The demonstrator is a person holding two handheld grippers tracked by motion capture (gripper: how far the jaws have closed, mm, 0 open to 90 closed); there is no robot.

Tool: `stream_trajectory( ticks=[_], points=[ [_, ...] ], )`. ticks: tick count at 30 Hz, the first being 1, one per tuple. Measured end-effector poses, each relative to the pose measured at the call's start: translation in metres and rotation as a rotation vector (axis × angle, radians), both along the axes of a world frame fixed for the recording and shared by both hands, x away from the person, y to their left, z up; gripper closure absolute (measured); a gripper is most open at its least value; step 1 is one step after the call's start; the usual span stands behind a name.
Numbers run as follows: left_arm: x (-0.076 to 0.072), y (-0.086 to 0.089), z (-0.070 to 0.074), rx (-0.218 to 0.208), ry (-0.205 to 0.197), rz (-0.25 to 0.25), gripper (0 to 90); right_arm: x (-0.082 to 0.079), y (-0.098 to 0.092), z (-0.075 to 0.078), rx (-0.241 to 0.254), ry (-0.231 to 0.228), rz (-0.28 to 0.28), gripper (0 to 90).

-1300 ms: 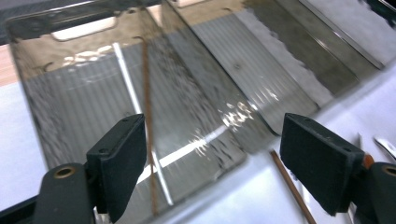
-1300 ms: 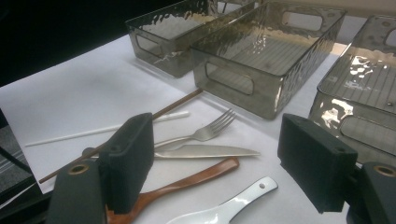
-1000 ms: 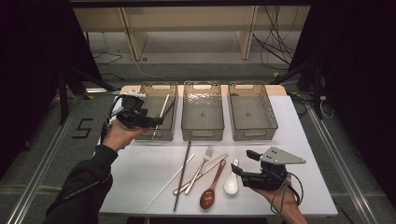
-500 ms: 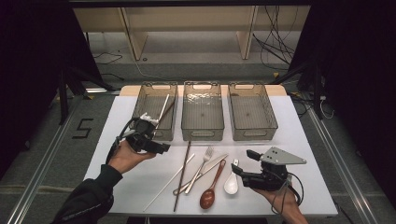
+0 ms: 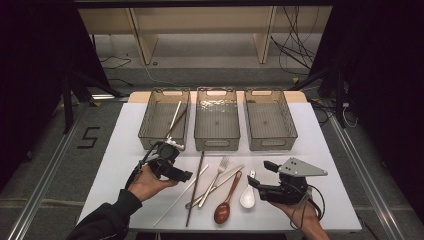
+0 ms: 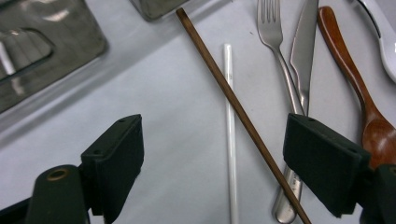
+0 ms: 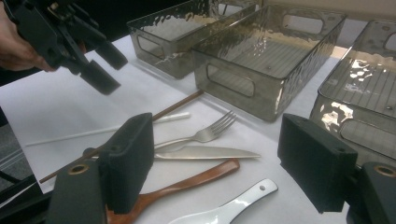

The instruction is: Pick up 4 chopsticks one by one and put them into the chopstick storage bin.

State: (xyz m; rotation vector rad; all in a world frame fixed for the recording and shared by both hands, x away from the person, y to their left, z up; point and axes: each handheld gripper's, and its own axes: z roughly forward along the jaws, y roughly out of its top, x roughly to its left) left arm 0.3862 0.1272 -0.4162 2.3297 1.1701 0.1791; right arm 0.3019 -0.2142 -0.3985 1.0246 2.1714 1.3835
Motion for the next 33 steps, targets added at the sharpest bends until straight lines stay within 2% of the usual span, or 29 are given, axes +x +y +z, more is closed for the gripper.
stream_trajectory(
  ticks=[7, 11, 14, 20, 33],
  points=[
    [-0.004, -0.015, -0.013, 0.024, 0.037, -0.023, 20.5, 0.000, 0.000, 0.000, -0.003, 0.004, -0.002, 28.1],
    [-0.007, -0.030, -0.024, 0.062, 0.059, -0.057, 20.6, 0.000, 0.001, 0.000, -0.006, 0.005, 0.000, 28.1],
    [-0.007, -0.035, -0.028, 0.075, 0.067, -0.069, 21.9, 0.000, 0.001, 0.000, -0.005, 0.004, 0.000, 28.0],
    [-0.005, -0.040, -0.036, 0.086, 0.085, -0.064, 24.5, 0.000, 0.001, 0.000, -0.006, 0.004, 0.001, 28.0],
    [-0.002, -0.046, -0.050, 0.153, 0.112, -0.088, 36.6, 0.000, 0.001, -0.001, -0.009, 0.004, 0.001, 28.0]
  ],
)
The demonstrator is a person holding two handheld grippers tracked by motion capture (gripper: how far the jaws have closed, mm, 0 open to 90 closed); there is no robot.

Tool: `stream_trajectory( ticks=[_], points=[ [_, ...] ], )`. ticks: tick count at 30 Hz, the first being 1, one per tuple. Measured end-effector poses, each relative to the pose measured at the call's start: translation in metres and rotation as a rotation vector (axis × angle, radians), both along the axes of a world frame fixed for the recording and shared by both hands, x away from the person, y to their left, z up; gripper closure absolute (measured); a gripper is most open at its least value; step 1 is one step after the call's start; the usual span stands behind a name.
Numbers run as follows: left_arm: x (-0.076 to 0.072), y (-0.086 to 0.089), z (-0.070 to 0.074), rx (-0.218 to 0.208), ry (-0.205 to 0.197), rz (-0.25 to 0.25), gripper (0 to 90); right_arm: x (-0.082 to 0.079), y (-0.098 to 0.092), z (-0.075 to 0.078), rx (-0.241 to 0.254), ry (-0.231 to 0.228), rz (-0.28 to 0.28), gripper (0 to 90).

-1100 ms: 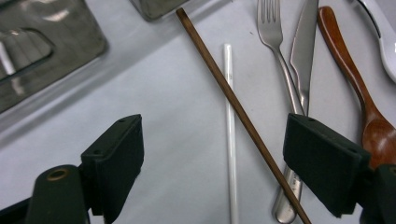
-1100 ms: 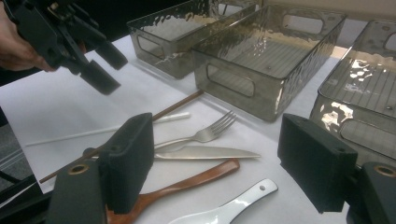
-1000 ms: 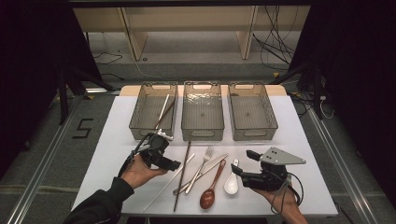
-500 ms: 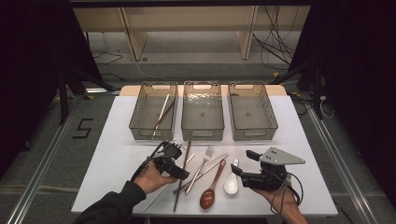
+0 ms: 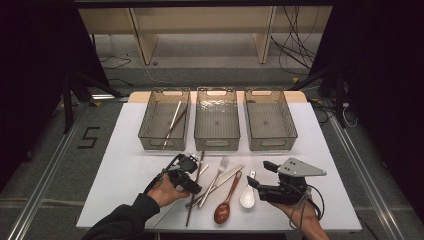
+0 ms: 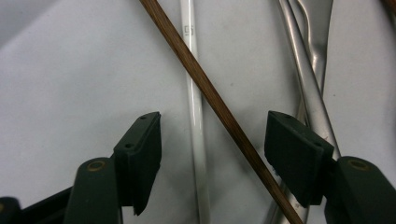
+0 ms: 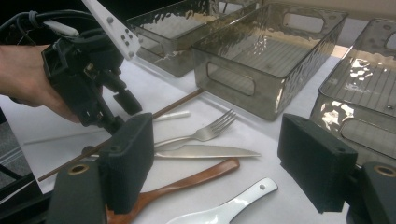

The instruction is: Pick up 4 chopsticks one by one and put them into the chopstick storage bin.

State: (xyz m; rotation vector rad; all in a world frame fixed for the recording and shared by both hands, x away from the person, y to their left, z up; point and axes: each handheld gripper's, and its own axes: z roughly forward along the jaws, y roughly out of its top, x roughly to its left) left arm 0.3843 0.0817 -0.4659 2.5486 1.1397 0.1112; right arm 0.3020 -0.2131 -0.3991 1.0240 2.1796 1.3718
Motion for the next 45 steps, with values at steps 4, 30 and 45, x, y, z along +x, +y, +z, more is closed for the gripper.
stream_trajectory(
  ticks=[4, 30, 45],
  points=[
    [0.000, -0.001, 0.000, 0.024, -0.014, -0.013, 41.6, 0.000, 0.000, 0.000, 0.000, 0.000, 0.000, 28.1],
    [0.014, 0.020, 0.003, -0.037, 0.061, 0.000, 79.5, 0.000, 0.000, 0.000, 0.003, -0.003, -0.001, 28.0],
    [0.016, 0.026, 0.009, -0.037, 0.067, -0.021, 83.4, 0.000, -0.001, 0.000, 0.002, -0.005, -0.001, 28.1]
  ],
)
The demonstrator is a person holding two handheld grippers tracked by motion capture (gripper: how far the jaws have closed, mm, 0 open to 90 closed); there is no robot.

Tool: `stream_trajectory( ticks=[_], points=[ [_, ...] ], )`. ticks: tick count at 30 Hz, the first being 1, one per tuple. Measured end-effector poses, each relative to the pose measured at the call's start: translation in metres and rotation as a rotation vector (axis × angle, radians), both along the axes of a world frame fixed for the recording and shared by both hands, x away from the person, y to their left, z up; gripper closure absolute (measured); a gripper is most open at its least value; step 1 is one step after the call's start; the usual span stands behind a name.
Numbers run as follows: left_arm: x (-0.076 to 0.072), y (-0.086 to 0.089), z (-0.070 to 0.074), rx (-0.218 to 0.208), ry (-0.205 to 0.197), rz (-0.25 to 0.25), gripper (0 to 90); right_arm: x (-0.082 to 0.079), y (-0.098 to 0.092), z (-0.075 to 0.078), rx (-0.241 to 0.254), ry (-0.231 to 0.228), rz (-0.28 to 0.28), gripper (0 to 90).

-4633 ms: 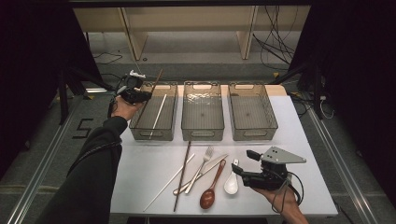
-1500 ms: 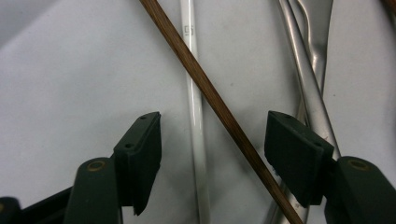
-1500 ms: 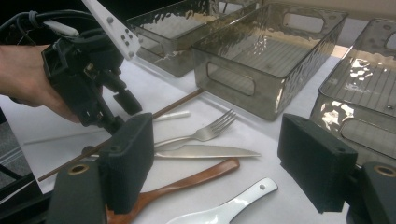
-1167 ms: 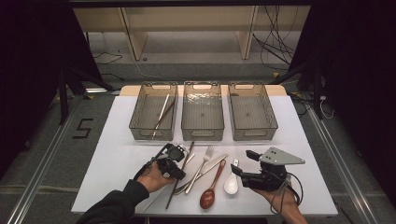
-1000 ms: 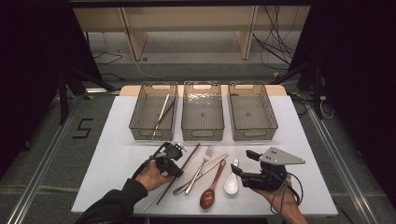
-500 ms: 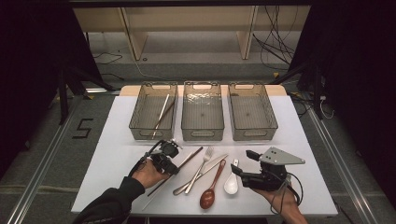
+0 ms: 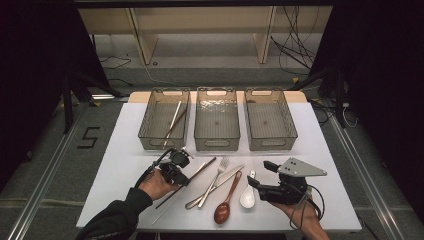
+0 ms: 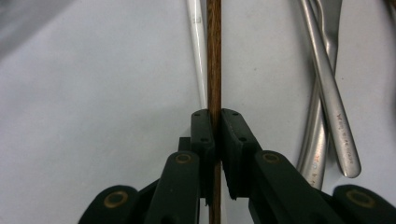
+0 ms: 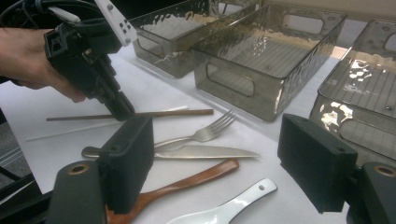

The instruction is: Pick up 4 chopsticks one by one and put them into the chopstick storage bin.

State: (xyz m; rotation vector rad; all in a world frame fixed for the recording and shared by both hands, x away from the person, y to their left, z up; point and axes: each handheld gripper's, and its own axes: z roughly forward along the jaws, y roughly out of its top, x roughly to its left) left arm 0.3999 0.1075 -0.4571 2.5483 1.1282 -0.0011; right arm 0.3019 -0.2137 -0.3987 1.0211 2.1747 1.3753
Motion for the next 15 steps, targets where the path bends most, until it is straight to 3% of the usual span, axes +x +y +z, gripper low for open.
stream_trajectory(
  ticks=[15],
  points=[
    [0.000, 0.005, 0.014, -0.038, -0.026, -0.017, 83.7, 0.000, 0.000, 0.000, 0.000, -0.001, 0.001, 28.1]
  ],
)
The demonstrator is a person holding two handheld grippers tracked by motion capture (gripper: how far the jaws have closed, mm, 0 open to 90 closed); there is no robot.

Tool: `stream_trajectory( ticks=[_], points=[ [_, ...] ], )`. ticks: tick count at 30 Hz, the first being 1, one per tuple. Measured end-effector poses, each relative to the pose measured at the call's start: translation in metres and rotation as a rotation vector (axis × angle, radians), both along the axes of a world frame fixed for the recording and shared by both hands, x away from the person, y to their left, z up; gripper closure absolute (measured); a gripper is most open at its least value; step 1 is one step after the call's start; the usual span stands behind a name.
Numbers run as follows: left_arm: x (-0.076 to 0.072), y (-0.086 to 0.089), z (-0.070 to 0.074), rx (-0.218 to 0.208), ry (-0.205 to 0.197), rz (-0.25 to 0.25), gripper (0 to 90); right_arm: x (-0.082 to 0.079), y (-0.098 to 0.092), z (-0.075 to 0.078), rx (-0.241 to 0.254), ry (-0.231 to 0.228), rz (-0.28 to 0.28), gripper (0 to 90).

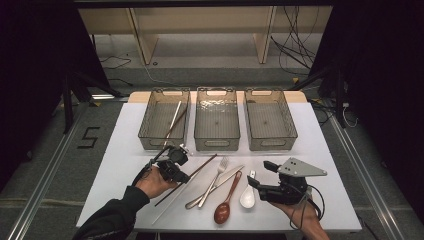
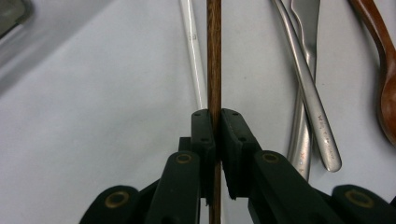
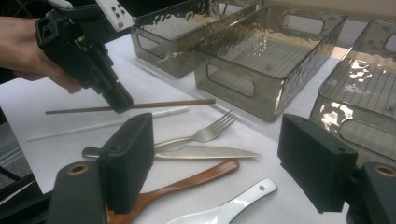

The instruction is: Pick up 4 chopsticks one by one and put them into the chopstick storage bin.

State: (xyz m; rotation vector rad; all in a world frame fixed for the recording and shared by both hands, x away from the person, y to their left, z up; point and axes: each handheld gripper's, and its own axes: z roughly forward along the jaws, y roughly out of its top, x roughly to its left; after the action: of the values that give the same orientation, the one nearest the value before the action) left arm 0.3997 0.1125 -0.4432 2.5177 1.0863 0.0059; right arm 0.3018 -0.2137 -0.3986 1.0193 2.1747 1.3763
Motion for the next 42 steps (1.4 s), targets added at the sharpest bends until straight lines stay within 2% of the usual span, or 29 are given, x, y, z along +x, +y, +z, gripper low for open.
stream_trajectory(
  ticks=[11, 17, 26, 33, 42],
  points=[
    [0.004, 0.013, 0.014, -0.064, -0.050, 0.023, 83.7, 0.000, 0.000, 0.000, 0.003, 0.002, -0.001, 28.0],
    [0.008, 0.023, 0.028, -0.133, -0.106, 0.053, 83.6, 0.000, 0.000, 0.000, 0.003, 0.002, -0.002, 28.1],
    [0.014, 0.043, 0.047, -0.215, -0.187, 0.106, 83.6, 0.000, 0.000, 0.000, 0.002, 0.005, -0.004, 28.0],
    [0.020, 0.057, 0.056, -0.253, -0.226, 0.143, 83.6, 0.001, -0.001, 0.000, 0.005, 0.004, -0.007, 28.0],
    [0.029, 0.068, 0.067, -0.269, -0.278, 0.167, 83.6, 0.001, -0.001, -0.001, 0.006, 0.007, -0.009, 28.1]
  ],
)
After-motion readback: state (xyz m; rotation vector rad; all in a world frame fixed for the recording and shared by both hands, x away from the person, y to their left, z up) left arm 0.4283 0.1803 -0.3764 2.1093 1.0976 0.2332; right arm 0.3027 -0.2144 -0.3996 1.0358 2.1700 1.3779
